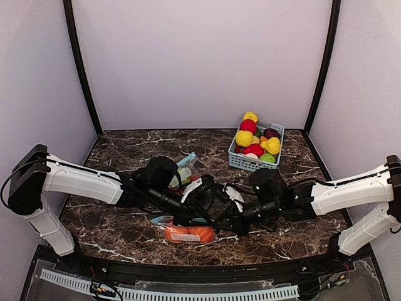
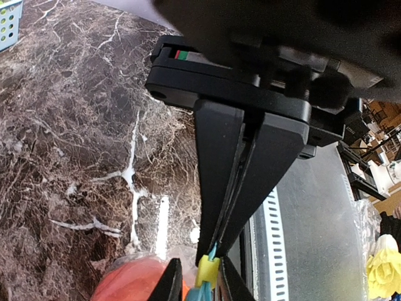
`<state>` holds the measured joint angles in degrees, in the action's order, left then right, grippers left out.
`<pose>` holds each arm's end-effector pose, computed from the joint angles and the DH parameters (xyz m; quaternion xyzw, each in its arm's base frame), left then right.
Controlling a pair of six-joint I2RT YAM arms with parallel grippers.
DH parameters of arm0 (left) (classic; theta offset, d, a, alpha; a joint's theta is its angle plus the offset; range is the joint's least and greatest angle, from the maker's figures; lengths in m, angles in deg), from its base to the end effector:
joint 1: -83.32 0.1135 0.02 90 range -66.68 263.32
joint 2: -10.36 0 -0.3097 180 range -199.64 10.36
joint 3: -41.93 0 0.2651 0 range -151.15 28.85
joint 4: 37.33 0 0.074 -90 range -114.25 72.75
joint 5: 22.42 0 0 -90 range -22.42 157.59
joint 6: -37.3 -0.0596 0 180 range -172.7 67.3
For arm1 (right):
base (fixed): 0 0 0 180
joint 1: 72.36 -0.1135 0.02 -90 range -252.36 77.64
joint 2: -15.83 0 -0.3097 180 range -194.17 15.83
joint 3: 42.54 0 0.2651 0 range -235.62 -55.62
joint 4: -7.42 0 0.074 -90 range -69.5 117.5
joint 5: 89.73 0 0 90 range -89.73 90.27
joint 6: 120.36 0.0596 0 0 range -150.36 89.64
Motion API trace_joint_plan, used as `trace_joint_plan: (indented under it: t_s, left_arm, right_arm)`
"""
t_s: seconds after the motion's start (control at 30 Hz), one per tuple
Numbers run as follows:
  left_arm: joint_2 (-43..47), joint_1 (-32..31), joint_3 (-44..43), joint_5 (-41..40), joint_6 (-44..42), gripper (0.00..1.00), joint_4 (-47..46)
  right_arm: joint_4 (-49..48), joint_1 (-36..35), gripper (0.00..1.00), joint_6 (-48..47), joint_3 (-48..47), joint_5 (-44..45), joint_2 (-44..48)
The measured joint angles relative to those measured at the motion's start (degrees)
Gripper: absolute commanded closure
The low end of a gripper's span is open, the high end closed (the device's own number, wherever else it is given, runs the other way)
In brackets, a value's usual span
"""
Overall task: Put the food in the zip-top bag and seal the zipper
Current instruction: Hold the zipper from the zipper food storage bag, then hold the zipper food storage bag at the center of the board, then zip the zipper of the food storage bag.
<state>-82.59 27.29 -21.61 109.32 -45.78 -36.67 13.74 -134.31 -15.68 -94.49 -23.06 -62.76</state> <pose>0.1735 -0.3285 0.2332 0.4982 0.6623 -0.5069 0.2369 0.1220 0.2791 0.2282 -0.4334 0.7496 0.4293 0.2567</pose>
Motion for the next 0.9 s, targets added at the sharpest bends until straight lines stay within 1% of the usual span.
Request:
trace_joint_plan:
  t_s: [0.3,0.57,0.9]
  left_arm:
    - [-0.28,-0.02,0.0,0.61,1.16,0.99,-0.46]
    - [0.07,-0.02,0.04,-1.14,1.14,0.99,-0.72]
    - [2.08,-0.11,0.26,-4.09,0.81,0.99,-0.94]
  right_arm:
    - [-0.81,0.57,1.0,1.05,0.7,0.04,0.02]
    - [-0.98,0.94,1.0,2.1,1.16,1.49,0.57]
    - [1.05,1.53,1.0,2.43,1.84,4.76,4.44]
